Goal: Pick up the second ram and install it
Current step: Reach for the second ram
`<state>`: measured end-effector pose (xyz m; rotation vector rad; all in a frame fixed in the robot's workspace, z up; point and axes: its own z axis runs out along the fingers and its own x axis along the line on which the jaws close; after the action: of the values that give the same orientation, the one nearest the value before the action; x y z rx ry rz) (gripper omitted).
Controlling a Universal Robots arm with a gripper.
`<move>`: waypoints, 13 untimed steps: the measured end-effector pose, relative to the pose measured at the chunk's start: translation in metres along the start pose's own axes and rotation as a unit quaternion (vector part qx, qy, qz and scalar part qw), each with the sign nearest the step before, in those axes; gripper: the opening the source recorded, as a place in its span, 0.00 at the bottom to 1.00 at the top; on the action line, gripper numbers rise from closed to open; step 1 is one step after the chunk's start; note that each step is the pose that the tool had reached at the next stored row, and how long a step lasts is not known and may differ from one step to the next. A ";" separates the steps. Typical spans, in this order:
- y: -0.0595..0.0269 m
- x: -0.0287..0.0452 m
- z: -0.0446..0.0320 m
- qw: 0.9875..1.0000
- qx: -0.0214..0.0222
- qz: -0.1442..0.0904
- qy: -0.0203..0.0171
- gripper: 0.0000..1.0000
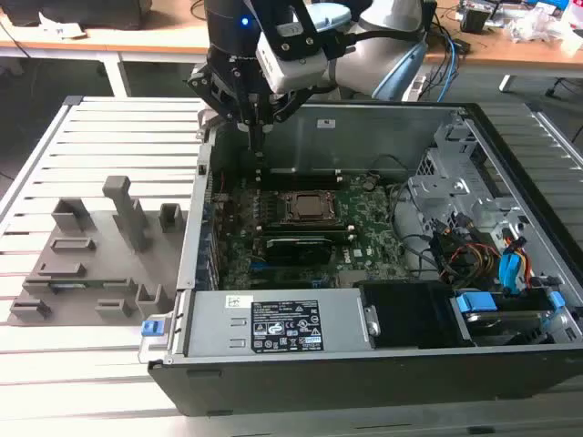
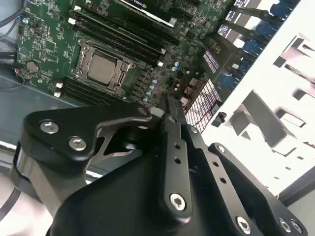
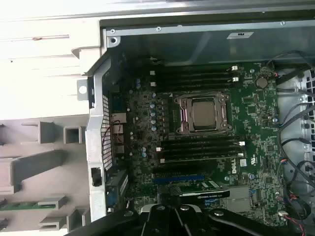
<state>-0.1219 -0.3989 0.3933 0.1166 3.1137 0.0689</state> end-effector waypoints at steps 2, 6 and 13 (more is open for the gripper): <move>-0.0002 0.0024 -0.0001 1.000 0.000 0.000 0.000 0.11; -0.0015 0.0201 -0.0005 1.000 0.000 0.000 0.000 0.11; -0.0042 0.0562 -0.0014 1.000 0.000 0.000 0.000 0.11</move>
<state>-0.1782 -0.3988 0.3932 0.1167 3.1133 0.0690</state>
